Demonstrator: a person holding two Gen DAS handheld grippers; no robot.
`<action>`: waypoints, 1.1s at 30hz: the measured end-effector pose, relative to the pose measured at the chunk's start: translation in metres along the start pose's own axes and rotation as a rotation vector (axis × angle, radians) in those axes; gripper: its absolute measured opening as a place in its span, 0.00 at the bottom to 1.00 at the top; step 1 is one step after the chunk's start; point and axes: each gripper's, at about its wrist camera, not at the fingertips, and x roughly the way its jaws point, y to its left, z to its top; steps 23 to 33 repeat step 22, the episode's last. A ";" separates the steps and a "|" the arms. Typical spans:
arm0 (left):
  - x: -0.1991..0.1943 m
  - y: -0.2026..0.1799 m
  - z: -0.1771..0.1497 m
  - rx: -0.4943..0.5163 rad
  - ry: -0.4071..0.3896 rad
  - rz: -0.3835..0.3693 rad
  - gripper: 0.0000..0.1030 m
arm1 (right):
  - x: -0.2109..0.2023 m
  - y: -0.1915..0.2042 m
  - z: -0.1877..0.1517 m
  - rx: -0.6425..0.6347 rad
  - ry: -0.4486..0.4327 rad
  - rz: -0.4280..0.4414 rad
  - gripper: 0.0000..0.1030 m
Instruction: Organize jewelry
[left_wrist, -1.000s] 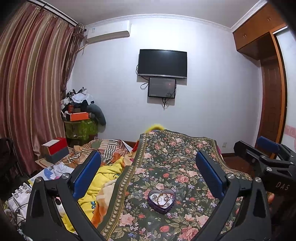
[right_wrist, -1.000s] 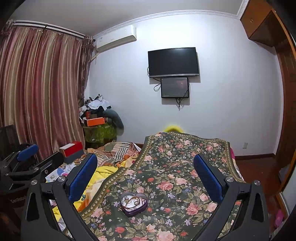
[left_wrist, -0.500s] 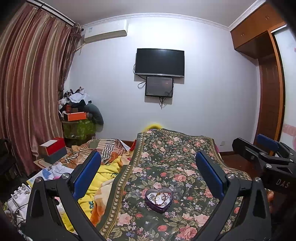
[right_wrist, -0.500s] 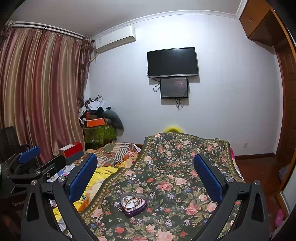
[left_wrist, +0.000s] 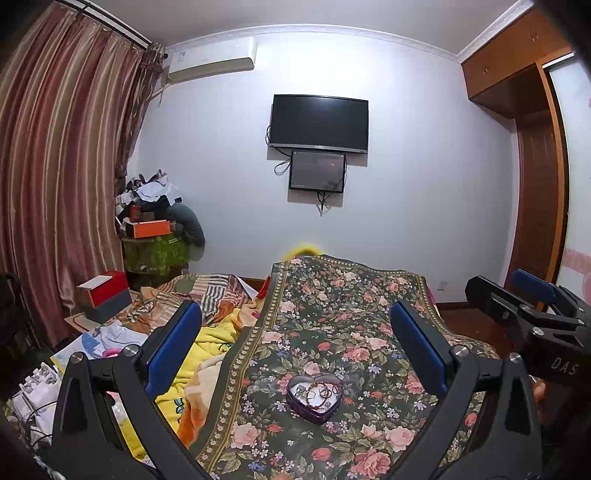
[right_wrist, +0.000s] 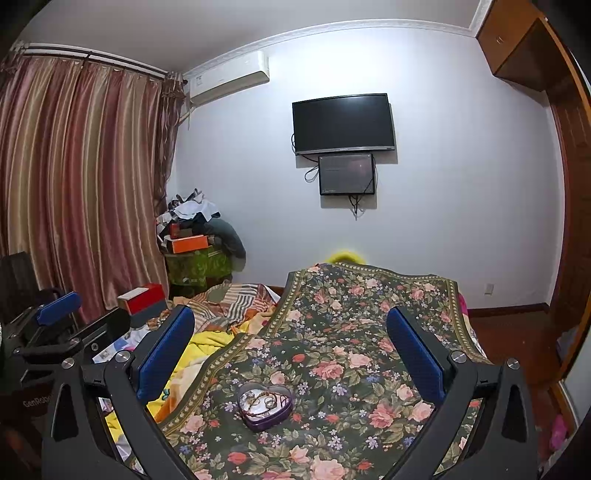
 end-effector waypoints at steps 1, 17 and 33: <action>0.000 -0.001 0.000 0.003 0.002 -0.002 1.00 | 0.000 0.000 0.000 0.000 0.000 -0.001 1.00; 0.001 -0.004 -0.001 0.009 -0.006 -0.001 1.00 | 0.001 -0.007 -0.003 0.016 0.009 -0.013 1.00; 0.003 -0.004 -0.002 0.010 -0.001 -0.001 1.00 | 0.001 -0.007 -0.003 0.016 0.010 -0.015 1.00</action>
